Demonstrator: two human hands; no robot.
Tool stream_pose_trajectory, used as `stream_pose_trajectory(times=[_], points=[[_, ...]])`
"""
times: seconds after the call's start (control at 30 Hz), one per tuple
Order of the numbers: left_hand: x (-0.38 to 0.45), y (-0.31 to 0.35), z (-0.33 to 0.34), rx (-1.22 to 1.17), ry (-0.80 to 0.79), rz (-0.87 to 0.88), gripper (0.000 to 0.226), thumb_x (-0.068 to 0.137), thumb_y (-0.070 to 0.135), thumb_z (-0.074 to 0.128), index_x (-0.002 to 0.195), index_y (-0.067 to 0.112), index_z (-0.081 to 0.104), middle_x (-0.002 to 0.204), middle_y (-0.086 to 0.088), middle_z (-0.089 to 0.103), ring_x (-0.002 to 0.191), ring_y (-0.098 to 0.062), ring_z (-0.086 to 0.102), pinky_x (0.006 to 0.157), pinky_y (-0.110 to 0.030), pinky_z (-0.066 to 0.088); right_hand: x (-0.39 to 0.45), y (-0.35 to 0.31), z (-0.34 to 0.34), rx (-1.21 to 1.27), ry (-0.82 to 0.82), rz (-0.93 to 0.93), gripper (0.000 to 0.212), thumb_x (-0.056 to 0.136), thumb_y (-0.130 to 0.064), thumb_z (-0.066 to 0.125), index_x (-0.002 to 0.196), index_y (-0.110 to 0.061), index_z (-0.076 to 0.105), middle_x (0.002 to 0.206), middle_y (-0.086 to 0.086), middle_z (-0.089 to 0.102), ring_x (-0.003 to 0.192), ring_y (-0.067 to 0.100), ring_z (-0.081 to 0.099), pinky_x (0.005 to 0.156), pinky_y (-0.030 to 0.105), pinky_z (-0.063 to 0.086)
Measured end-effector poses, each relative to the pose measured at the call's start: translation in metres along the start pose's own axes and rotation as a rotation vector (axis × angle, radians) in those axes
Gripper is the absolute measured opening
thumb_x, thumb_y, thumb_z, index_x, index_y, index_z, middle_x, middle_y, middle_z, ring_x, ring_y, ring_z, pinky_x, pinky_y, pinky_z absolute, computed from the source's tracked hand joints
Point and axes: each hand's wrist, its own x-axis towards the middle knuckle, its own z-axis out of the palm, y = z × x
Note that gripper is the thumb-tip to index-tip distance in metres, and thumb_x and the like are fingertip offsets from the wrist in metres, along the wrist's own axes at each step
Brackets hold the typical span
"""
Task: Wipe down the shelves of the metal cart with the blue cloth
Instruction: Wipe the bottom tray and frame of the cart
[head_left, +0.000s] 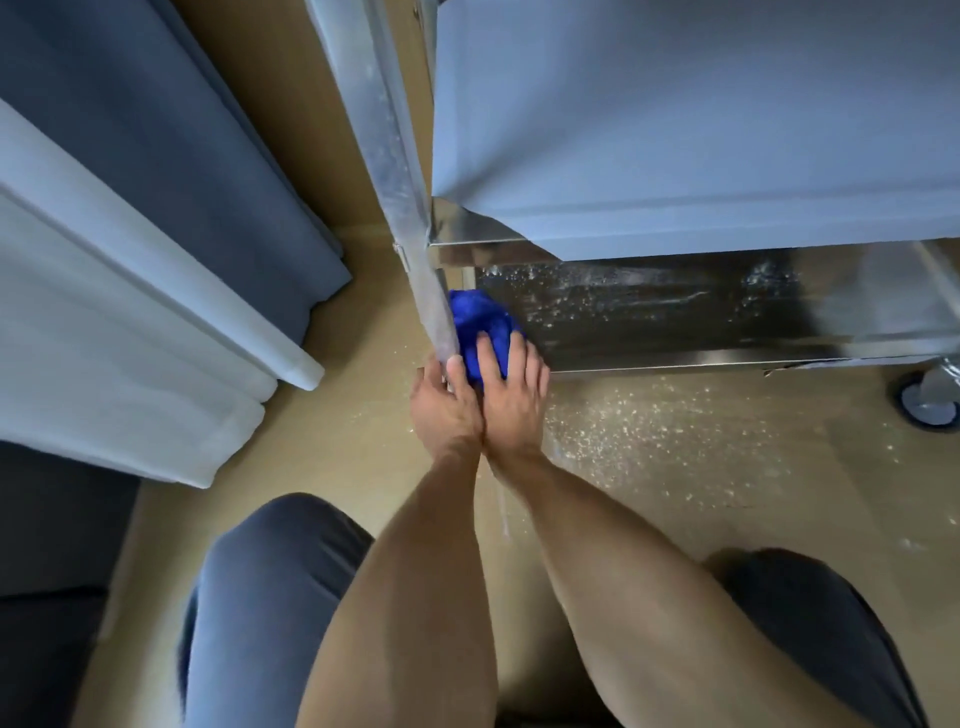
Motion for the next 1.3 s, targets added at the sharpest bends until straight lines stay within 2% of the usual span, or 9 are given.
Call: stream_pose_trajectory(times=[0.17,0.3,0.4,0.5,0.67,0.77,0.93,1.13,1.3], points=[[0.008,-0.016,0.001,-0.018,-0.107,0.055,0.057,0.089,0.057,0.027,0.117,0.021,0.062,0.099,-0.007,0.066,0.090,-0.028,0.061,0.074,-0.032,0.045,0.014,0.038,-0.018,-0.014,-0.019,-0.172,0.059,0.086,-0.036,0.051,0.143,-0.021,0.048,0.136,0.015,0.052,0.122,0.036,0.048,0.108,0.049,0.034],[-0.003,-0.004,0.012,-0.038,-0.041,-0.017,0.065,0.086,0.063,0.028,0.119,0.015,0.057,0.107,-0.010,0.060,0.096,-0.032,0.056,0.084,-0.039,0.045,0.050,0.051,-0.019,-0.001,0.005,-0.073,0.058,0.082,-0.038,0.050,0.136,-0.017,0.056,0.117,0.014,0.061,0.114,0.035,0.053,0.103,0.046,0.036],[0.002,-0.009,0.013,-0.050,-0.069,-0.037,0.063,0.084,0.063,0.030,0.113,0.014,0.057,0.101,-0.011,0.061,0.094,-0.033,0.056,0.084,-0.041,0.047,0.097,0.030,-0.012,-0.030,-0.126,0.120,0.060,0.090,-0.042,0.052,0.146,-0.025,0.043,0.140,0.016,0.050,0.141,0.036,0.031,0.113,0.046,0.023],[0.010,-0.017,0.011,-0.017,-0.120,-0.010,0.062,0.084,0.066,0.027,0.111,0.018,0.057,0.097,-0.009,0.063,0.089,-0.033,0.059,0.081,-0.045,0.050,0.127,-0.007,-0.001,0.042,-0.234,0.177,0.060,0.095,-0.045,0.047,0.151,-0.032,0.030,0.154,0.016,0.031,0.148,0.035,0.015,0.116,0.044,0.017],[0.004,-0.014,0.005,0.020,-0.132,0.008,0.057,0.088,0.060,0.026,0.114,0.019,0.057,0.098,-0.007,0.063,0.089,-0.032,0.059,0.080,-0.045,0.050,0.069,-0.002,-0.009,0.066,-0.140,-0.052,0.054,0.080,-0.031,0.059,0.134,-0.025,0.056,0.124,0.013,0.056,0.125,0.032,0.046,0.107,0.042,0.032],[0.000,-0.009,0.008,0.055,-0.104,0.012,0.065,0.090,0.059,0.021,0.119,0.011,0.054,0.105,-0.014,0.061,0.093,-0.038,0.057,0.080,-0.044,0.047,0.072,0.023,-0.020,0.009,-0.180,-0.131,0.057,0.084,-0.036,0.059,0.140,-0.027,0.052,0.133,0.012,0.055,0.133,0.031,0.041,0.112,0.042,0.025],[0.002,-0.004,0.017,0.185,-0.088,-0.044,0.039,0.103,0.036,0.036,0.117,0.003,0.050,0.111,-0.021,0.056,0.094,-0.042,0.056,0.076,-0.042,0.037,0.133,0.028,0.001,-0.034,-0.118,0.165,0.056,0.094,-0.043,0.052,0.146,-0.027,0.041,0.145,0.016,0.043,0.144,0.034,0.025,0.113,0.044,0.019],[0.003,-0.011,0.026,0.098,0.011,-0.017,0.034,0.102,0.032,0.038,0.110,0.001,0.052,0.109,-0.019,0.058,0.094,-0.039,0.054,0.070,-0.037,0.036,0.142,-0.021,0.022,0.048,-0.097,0.052,0.052,0.083,-0.037,0.049,0.133,-0.025,0.055,0.124,0.015,0.056,0.128,0.034,0.041,0.101,0.042,0.025],[-0.006,0.001,0.040,0.175,0.107,-0.131,0.033,0.102,0.035,0.034,0.109,0.005,0.046,0.111,-0.019,0.059,0.099,-0.038,0.055,0.071,-0.036,0.032,0.117,0.031,-0.011,-0.007,-0.119,0.179,0.056,0.085,-0.037,0.059,0.139,-0.028,0.046,0.135,0.012,0.050,0.137,0.033,0.034,0.109,0.047,0.020]])
